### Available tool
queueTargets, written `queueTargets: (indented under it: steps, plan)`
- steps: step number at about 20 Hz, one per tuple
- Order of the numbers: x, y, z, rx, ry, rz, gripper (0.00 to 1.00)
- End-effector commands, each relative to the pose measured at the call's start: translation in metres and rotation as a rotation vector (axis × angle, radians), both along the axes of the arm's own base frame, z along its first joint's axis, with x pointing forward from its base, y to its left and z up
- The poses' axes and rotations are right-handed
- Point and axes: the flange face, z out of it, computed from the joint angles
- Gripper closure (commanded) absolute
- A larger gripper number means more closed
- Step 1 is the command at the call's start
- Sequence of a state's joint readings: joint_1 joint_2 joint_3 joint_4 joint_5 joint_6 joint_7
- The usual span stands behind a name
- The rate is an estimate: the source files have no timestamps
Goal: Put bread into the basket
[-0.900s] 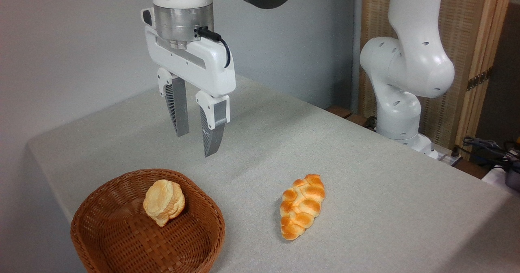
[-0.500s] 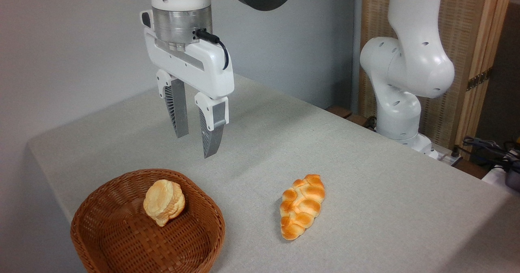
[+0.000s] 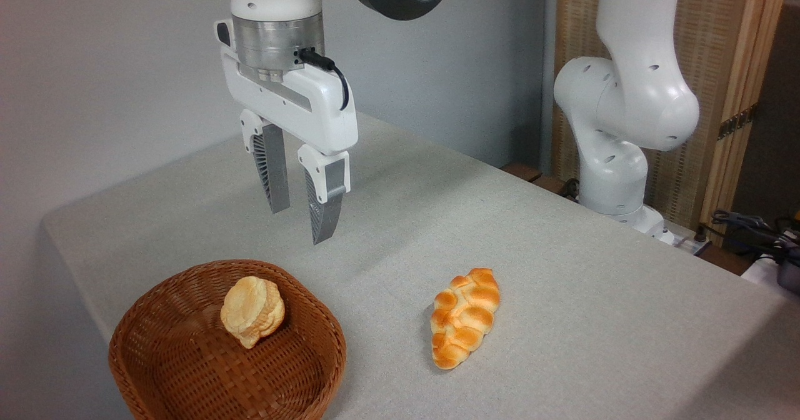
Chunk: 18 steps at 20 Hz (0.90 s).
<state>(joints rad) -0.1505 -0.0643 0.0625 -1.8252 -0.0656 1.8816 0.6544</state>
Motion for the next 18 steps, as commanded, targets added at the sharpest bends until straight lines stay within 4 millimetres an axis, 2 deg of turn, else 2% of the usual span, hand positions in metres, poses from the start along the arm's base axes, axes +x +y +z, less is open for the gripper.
queueTargets:
  steps: [1, 7, 11, 14, 18]
  plan:
    - [0.0, -0.002, 0.004, -0.013, 0.009, 0.008, 0.0]
    - [-0.001, -0.004, 0.007, -0.014, 0.005, 0.005, 0.0]
    - [-0.008, -0.03, 0.003, -0.006, 0.041, -0.043, 0.0]
    - [-0.009, -0.03, 0.004, 0.003, 0.039, -0.04, 0.0]
    - [-0.009, -0.025, -0.01, 0.015, 0.101, -0.052, 0.0]
